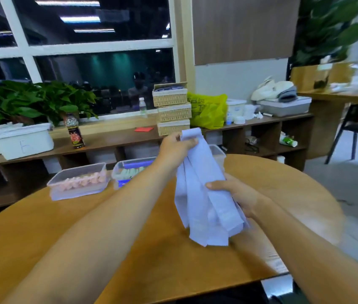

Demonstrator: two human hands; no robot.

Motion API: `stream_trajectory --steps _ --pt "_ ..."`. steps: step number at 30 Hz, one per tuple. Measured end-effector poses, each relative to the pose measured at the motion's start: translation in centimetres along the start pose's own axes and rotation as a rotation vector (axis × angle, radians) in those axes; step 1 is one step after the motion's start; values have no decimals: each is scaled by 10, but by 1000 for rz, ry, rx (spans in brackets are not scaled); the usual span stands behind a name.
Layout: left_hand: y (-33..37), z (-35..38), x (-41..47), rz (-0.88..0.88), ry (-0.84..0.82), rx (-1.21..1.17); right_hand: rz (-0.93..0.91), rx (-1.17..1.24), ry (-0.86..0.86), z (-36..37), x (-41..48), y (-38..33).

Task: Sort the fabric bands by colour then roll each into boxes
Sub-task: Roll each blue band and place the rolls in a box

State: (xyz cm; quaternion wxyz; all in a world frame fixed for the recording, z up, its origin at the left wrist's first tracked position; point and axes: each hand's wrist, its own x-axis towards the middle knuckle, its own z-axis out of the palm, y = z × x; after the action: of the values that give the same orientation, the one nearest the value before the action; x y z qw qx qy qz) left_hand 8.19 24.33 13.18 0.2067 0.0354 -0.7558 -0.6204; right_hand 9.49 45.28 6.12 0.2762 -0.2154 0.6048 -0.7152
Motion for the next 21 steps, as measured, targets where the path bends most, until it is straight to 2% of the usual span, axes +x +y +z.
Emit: stream_trajectory --steps 5,9,11,15,18,21 --pt "-92 41 32 -157 33 111 270 -25 72 -35 14 19" --pt "-147 56 45 -226 18 204 202 -359 264 -55 38 40" --pt "-165 57 53 -230 0 270 163 -378 297 -56 42 40" --pt "-153 57 46 -235 -37 326 85 -555 377 -60 41 37" --pt "-139 47 25 -280 -107 391 139 -750 436 -68 34 39" --pt "-143 25 -6 -231 -81 415 150 -855 416 -71 23 43"
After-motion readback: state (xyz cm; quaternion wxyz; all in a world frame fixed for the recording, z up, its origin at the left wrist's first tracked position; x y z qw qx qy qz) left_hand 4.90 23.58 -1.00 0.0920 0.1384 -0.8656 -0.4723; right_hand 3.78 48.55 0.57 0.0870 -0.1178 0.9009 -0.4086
